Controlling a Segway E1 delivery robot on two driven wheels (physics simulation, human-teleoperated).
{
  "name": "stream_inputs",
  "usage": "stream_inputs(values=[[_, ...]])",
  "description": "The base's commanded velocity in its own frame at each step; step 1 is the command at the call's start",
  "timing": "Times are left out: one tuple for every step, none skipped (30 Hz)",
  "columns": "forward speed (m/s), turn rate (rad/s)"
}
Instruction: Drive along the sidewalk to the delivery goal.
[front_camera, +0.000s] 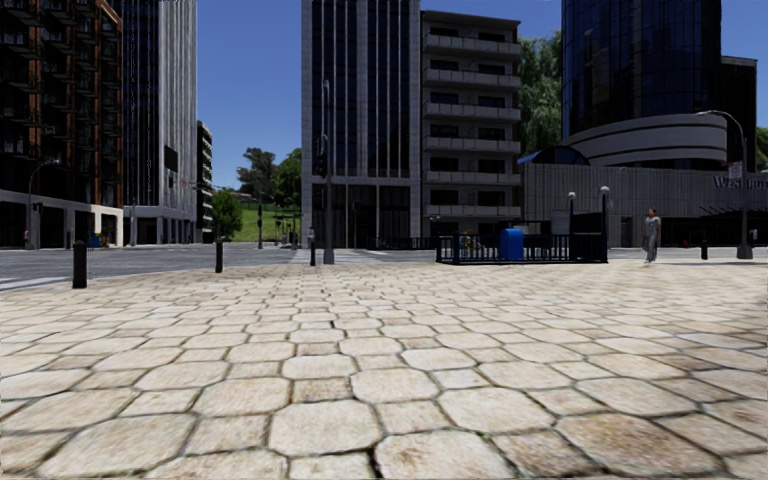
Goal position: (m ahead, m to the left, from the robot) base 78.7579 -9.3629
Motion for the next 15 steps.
stream_inputs(values=[[2.00,0.00],[2.00,0.00],[2.00,0.00],[2.00,0.00],[2.00,0.00],[2.00,0.00],[2.00,0.00],[2.00,0.00],[2.00,0.00],[2.00,0.00],[2.00,0.00],[2.00,0.00],[2.00,0.00],[2.00,0.00],[2.00,0.00]])
